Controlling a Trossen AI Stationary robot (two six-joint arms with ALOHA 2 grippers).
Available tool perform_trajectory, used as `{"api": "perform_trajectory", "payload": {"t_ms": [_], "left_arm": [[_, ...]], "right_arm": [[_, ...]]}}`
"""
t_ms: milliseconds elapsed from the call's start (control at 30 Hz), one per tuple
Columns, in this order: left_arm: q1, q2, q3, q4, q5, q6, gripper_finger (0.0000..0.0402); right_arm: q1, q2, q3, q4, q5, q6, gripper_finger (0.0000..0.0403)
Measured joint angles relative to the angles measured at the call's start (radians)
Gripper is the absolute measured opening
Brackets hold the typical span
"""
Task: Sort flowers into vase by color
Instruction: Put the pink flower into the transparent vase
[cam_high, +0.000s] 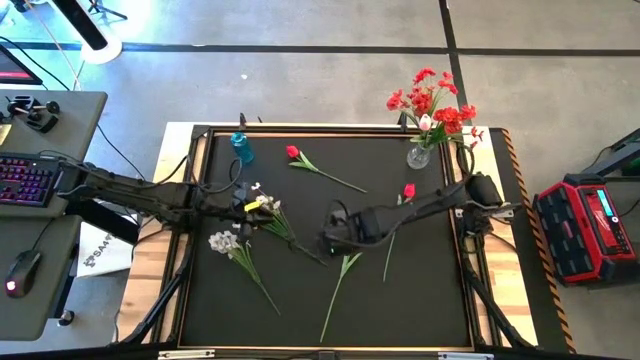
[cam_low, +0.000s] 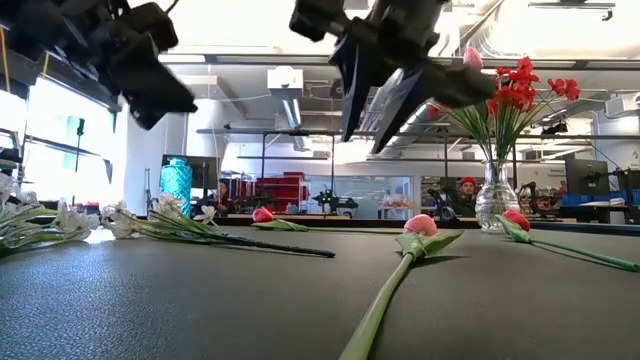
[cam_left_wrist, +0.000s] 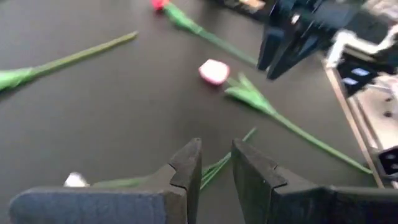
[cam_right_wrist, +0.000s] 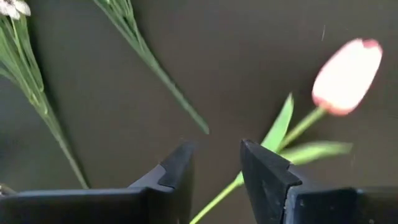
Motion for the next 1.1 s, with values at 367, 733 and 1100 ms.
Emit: {"api": "perform_trajectory", "payload": {"t_ms": [367,733,1100], "left_arm": [[-0.028,0.0,0.0,0.15,0.017,0.117,0.0074],[-0.028,0.0,0.0,0.146,0.019,0.128,0.0074],[-0.027,-0.051,-0.001,0.121,0.067,0.118,0.0074]], "right_arm": [[0.153,0.001,0.0,0.002,0.058,0.367,0.0115],[0.177,0.013,-0.009,0.001,0.077,0.533,0.0115],[0.133,0.056,-0.009,0.015,-0.032,0.513,0.0116]]}}
